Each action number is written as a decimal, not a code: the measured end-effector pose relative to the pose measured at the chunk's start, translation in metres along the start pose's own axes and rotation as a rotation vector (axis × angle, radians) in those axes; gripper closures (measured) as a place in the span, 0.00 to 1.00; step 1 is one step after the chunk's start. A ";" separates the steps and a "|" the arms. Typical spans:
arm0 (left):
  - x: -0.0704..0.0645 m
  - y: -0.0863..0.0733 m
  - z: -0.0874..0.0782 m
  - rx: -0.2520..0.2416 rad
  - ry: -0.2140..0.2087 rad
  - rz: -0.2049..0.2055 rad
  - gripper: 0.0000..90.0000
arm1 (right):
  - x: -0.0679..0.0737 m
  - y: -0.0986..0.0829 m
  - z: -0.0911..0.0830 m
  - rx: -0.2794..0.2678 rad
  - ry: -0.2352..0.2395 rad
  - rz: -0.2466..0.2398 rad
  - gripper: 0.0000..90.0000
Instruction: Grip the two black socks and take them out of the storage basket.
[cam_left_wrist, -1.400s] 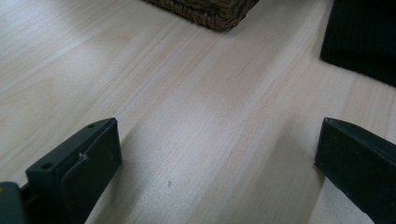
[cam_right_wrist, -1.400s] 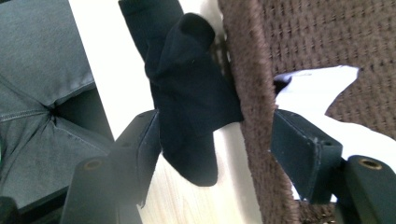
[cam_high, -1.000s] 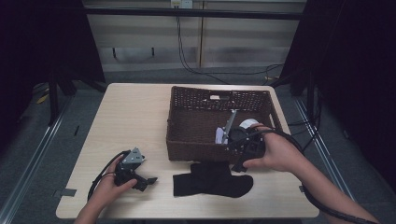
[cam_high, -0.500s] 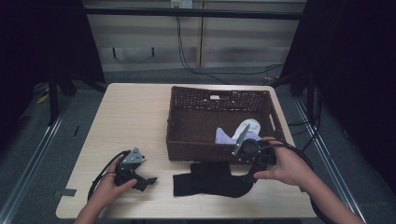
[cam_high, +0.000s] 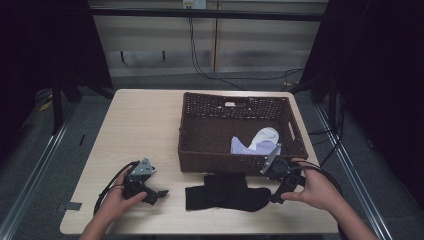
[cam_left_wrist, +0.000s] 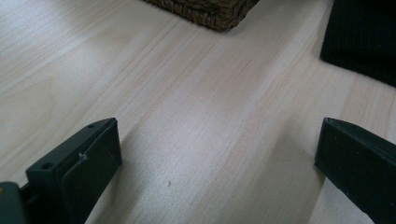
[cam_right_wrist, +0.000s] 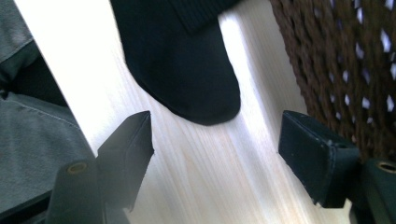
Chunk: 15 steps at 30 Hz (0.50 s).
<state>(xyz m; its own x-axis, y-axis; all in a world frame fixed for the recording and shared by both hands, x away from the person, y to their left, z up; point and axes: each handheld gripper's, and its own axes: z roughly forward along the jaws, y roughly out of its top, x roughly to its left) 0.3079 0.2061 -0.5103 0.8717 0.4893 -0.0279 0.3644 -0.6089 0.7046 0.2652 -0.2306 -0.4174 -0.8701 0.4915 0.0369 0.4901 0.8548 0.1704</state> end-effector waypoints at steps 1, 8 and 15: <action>0.000 0.000 0.000 0.000 0.000 0.000 0.00 | -0.001 -0.003 0.002 0.001 -0.002 0.006 0.29; 0.000 0.000 0.000 0.000 0.000 0.000 0.00 | -0.005 -0.020 0.014 0.003 -0.001 0.063 0.29; 0.000 0.000 0.000 0.000 0.000 0.000 0.00 | -0.009 -0.034 0.029 -0.009 -0.005 0.095 0.28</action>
<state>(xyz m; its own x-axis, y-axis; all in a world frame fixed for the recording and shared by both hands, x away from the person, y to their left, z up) 0.3079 0.2061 -0.5103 0.8718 0.4891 -0.0280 0.3643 -0.6090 0.7046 0.2581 -0.2599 -0.4517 -0.8194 0.5711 0.0484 0.5699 0.8028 0.1755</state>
